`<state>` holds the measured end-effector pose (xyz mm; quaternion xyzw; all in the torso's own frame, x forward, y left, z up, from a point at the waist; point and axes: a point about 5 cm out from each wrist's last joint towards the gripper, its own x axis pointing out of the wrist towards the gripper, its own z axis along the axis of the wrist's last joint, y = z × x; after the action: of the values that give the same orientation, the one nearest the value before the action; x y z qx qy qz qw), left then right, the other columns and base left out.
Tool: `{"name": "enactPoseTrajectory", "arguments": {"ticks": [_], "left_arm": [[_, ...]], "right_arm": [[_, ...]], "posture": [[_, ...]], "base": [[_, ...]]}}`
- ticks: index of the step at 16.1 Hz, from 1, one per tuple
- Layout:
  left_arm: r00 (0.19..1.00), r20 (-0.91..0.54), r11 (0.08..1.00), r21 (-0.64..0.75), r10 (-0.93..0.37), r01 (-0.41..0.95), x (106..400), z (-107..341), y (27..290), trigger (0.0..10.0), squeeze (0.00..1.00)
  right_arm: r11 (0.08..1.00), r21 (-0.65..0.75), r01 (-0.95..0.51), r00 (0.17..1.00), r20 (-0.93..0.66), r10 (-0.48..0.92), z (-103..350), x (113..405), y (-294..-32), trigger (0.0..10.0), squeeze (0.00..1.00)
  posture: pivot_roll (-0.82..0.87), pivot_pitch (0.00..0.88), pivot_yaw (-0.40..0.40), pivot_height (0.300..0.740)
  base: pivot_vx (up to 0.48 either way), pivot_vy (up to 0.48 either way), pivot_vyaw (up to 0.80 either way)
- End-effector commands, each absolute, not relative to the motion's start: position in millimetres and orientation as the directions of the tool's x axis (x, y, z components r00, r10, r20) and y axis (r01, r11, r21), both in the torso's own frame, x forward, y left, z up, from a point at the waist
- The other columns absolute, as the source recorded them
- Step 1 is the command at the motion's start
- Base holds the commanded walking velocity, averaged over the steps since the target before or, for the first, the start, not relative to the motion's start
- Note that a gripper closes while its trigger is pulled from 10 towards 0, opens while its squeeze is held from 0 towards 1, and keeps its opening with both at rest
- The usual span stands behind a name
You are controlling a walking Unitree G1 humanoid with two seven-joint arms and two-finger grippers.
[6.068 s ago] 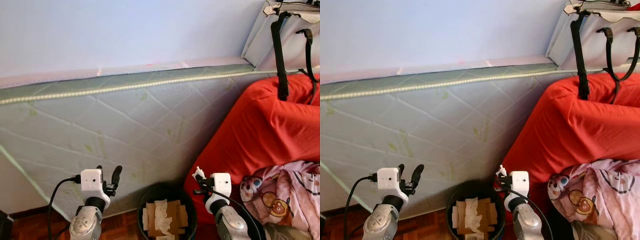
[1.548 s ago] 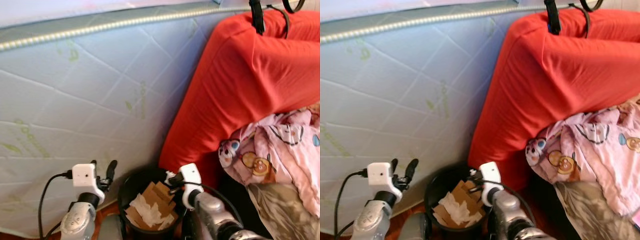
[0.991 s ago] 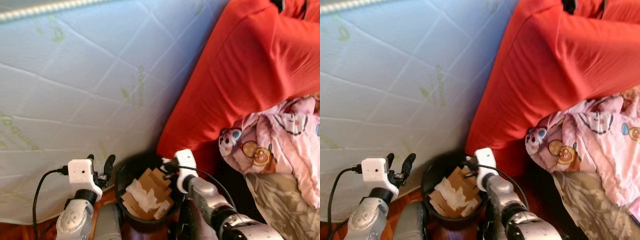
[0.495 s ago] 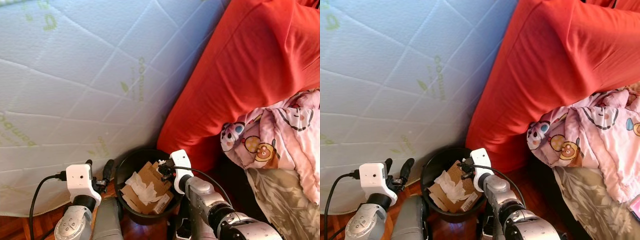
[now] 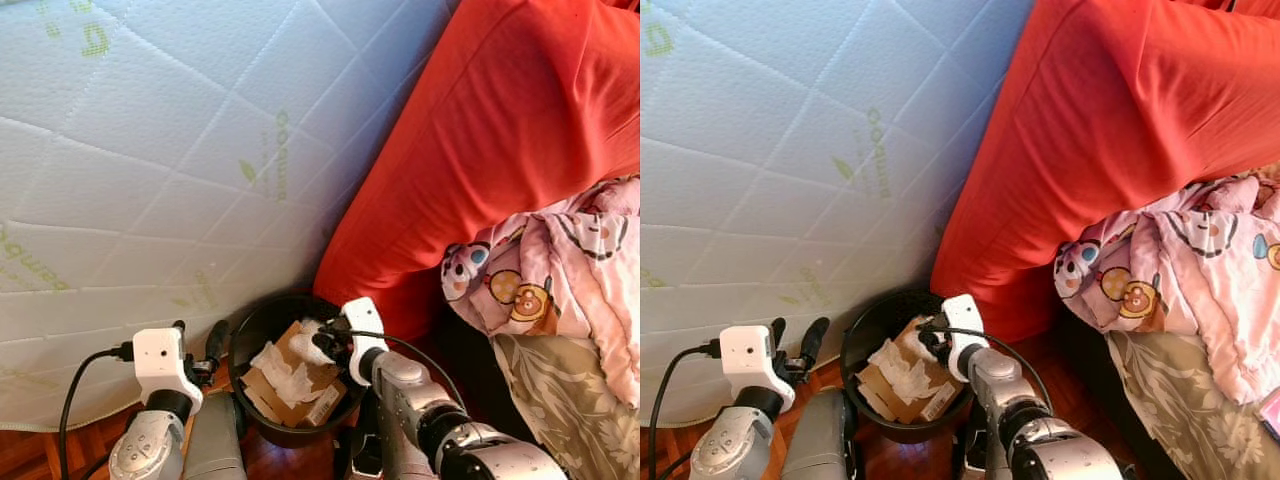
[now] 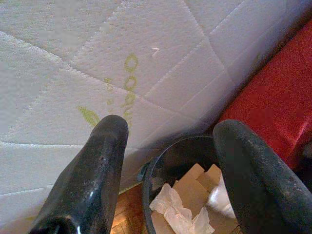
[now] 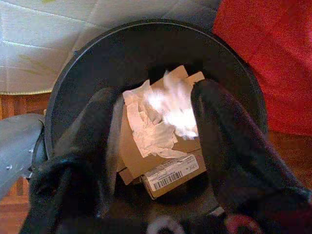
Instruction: Clean up the room
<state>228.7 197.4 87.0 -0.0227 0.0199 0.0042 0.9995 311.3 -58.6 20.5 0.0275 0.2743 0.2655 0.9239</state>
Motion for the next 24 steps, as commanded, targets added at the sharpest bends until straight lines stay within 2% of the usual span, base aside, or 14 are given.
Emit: {"name": "enactPoseTrajectory", "arguments": {"ticks": [1,3,4,8,12,14,18,22,24], "left_arm": [[0.998,-0.065,0.999,-0.051,-0.001,-0.003,226,82,196,10.0,0.00],[0.998,-0.067,0.999,-0.050,-0.003,-0.001,227,82,195,10.0,0.00],[0.998,-0.069,0.999,-0.051,-0.004,0.000,228,81,195,10.0,0.00],[0.992,-0.119,0.998,-0.049,0.031,-0.037,234,66,205,10.0,0.00],[0.977,-0.192,0.996,0.003,0.088,-0.090,236,49,230,10.0,0.00],[0.944,-0.290,0.988,0.055,0.156,-0.147,233,28,243,10.0,0.00],[0.893,-0.432,0.992,0.043,0.124,-0.117,226,-8,238,10.0,0.00],[0.865,-0.490,0.993,0.020,0.108,-0.113,224,-25,233,10.0,0.00],[0.848,-0.522,0.995,0.013,0.095,-0.104,219,-34,232,10.0,0.00]], "right_arm": [[0.864,0.210,-0.457,0.691,-0.528,0.494,11,304,-63,10.0,1.00],[0.868,0.205,-0.452,0.698,-0.525,0.487,12,305,-64,10.0,0.99],[0.879,0.204,-0.430,0.717,-0.514,0.470,12,307,-67,10.0,0.00],[0.942,0.261,-0.211,0.811,-0.491,0.318,3,303,-97,10.0,0.00],[0.949,0.315,-0.016,0.828,-0.528,0.190,-29,268,-134,10.0,0.00],[0.954,0.298,0.037,0.797,-0.585,0.152,-48,241,-149,10.0,0.00],[0.959,0.270,0.085,0.753,-0.648,0.116,-63,220,-155,10.0,0.00],[0.963,0.255,0.088,0.714,-0.690,0.117,-69,211,-152,10.0,0.00],[0.970,0.231,0.077,0.693,-0.712,0.115,-71,209,-150,10.0,0.00]], "posture": [[0.28,0.302,-0.137,0.612],[0.27,0.300,-0.136,0.612],[0.27,0.292,-0.133,0.612],[0.23,0.232,-0.104,0.612],[0.19,0.158,-0.072,0.617],[0.17,0.119,-0.057,0.642],[0.14,0.060,-0.039,0.692],[0.14,0.013,-0.038,0.737],[0.14,0.000,-0.039,0.740]], "base": [[0.000,0.000,0.00],[0.000,0.000,0.00],[0.000,0.000,0.00],[0.000,0.000,0.00],[0.000,0.000,0.00],[0.000,0.000,0.00],[0.000,0.000,0.00],[0.000,0.000,0.00],[0.000,0.000,0.00]]}}
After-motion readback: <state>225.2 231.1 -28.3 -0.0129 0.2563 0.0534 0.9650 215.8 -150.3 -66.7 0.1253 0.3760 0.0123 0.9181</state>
